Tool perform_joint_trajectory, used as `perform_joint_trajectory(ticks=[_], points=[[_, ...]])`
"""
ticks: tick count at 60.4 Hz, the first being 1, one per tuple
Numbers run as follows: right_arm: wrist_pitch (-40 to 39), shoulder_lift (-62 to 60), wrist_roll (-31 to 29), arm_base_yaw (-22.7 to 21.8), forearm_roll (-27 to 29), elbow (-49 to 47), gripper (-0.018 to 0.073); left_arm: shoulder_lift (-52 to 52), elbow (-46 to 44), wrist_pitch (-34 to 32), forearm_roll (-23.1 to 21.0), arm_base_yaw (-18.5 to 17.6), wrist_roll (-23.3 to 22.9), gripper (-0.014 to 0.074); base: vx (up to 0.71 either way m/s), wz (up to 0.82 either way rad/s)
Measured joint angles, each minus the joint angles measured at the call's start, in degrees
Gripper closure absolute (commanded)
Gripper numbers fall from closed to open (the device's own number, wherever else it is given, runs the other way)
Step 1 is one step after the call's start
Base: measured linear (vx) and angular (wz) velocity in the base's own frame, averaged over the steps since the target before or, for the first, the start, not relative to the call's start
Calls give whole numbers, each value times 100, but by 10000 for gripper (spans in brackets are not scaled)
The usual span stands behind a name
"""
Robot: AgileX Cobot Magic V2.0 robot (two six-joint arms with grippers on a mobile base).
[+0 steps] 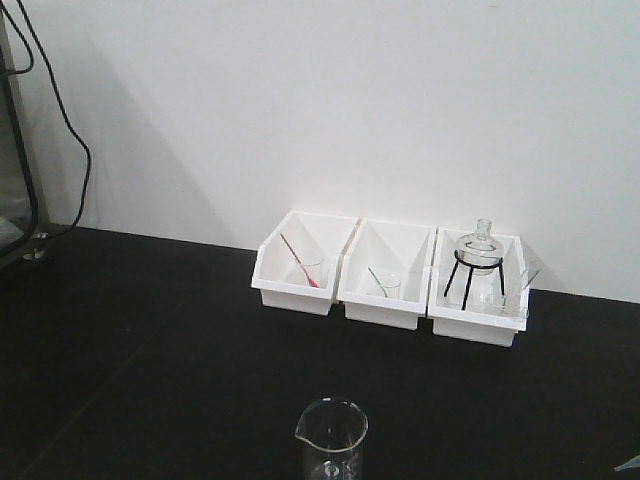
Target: Grab transparent chemical and place on left bench
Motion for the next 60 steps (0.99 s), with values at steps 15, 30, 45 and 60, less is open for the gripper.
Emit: perform_joint_trajectory(ticks=[15, 30, 45, 60], points=[[0, 0, 0, 0, 0, 0, 566, 0, 0, 0, 0, 0, 0, 600, 11, -4], [0, 0, 0, 0, 0, 0, 566, 0, 0, 0, 0, 0, 0, 600, 4, -2], [-90, 0, 0, 0, 0, 0, 566, 0, 0, 0, 0, 0, 0, 600, 0, 0], [-832, 534, 26, 216, -365, -272, 562, 0, 0, 0, 0, 0, 0, 600, 0, 0]])
